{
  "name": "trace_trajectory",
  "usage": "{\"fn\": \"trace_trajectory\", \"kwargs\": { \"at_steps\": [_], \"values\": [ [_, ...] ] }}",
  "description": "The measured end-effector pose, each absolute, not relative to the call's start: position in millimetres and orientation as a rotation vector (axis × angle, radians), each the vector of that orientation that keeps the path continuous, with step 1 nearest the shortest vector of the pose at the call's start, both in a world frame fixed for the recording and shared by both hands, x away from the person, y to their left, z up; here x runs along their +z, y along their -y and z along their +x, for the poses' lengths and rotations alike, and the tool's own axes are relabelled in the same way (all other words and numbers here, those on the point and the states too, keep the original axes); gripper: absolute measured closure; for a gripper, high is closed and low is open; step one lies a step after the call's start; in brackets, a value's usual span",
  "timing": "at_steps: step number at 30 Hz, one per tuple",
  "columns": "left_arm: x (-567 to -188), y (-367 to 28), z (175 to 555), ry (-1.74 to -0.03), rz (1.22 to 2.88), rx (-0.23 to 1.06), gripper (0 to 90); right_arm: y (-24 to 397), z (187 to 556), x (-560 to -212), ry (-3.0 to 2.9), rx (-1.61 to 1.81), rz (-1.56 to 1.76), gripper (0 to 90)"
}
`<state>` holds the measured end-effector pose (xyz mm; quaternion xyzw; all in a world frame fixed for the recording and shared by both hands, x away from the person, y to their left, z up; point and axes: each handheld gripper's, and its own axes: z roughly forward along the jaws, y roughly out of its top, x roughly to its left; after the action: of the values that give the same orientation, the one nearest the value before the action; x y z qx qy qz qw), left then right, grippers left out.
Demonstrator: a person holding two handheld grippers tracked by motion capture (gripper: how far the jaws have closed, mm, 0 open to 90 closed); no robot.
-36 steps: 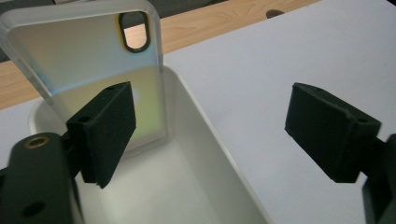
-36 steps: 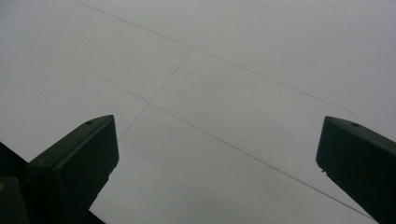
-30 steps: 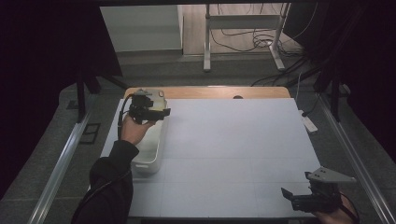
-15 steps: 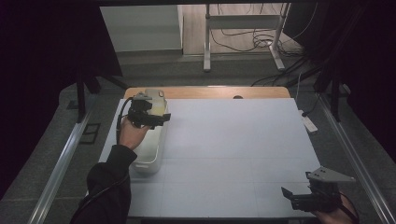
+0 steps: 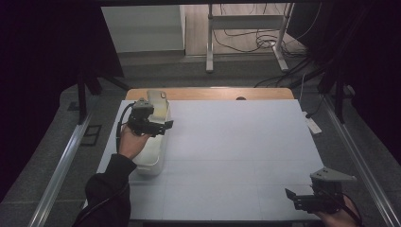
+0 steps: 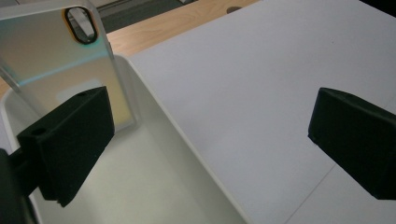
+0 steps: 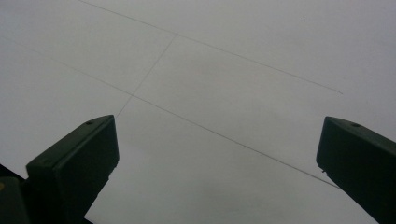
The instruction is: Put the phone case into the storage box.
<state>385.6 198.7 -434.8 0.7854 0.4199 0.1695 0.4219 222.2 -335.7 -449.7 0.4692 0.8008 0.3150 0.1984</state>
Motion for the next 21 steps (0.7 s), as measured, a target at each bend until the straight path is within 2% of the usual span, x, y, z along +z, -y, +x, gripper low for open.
{"fn": "trace_trajectory", "kwargs": {
  "at_steps": [21],
  "values": [
    [-435.9, -201.3, 358.1, -1.027, 1.951, 0.364, 0.0, 334.5, 224.1, -450.9, -2.261, 0.856, 1.323, 0.0]
  ]
}}
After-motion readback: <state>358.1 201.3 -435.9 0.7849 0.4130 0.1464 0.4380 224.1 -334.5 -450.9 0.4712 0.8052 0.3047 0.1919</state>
